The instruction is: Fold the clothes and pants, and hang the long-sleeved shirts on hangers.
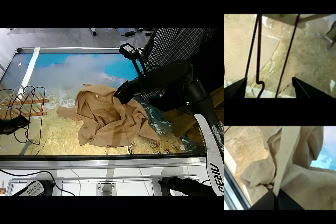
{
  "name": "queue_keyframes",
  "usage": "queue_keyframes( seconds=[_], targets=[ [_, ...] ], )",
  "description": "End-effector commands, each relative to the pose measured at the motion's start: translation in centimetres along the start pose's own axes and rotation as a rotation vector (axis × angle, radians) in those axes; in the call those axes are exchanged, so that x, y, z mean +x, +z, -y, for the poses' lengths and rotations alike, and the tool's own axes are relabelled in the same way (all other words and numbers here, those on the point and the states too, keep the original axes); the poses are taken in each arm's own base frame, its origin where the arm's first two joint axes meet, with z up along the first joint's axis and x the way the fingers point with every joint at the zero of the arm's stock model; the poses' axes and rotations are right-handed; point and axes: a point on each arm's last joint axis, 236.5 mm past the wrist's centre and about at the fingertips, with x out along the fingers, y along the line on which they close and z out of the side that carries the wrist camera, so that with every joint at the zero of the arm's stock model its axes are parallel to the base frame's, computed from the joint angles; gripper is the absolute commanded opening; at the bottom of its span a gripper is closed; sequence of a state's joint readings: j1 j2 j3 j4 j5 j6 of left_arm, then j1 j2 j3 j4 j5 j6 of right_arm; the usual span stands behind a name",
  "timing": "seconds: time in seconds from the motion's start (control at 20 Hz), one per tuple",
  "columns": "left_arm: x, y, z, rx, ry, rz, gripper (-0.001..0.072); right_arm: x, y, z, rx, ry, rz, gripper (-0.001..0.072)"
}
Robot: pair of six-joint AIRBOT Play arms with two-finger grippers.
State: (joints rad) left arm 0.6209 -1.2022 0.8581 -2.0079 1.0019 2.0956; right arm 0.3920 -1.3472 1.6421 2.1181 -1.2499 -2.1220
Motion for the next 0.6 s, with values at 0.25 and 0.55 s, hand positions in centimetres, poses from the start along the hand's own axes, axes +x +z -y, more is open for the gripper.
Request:
queue_keyframes(
  seconds=[0.25, 0.55],
  targets=[
    [3.3, -1.1, 0.2, -0.017, -0.030, -0.034, 0.0026, 0.0, 0.0, 0.0, 0.026, 0.000, 0.000, 0.0028],
    [-4.3, 0.2, 3.5, 0.038, -0.029, 0.098, 0.0026, 0.0, 0.0, 0.7, 0.073, -0.028, 0.000, 0.0028]
  ],
)
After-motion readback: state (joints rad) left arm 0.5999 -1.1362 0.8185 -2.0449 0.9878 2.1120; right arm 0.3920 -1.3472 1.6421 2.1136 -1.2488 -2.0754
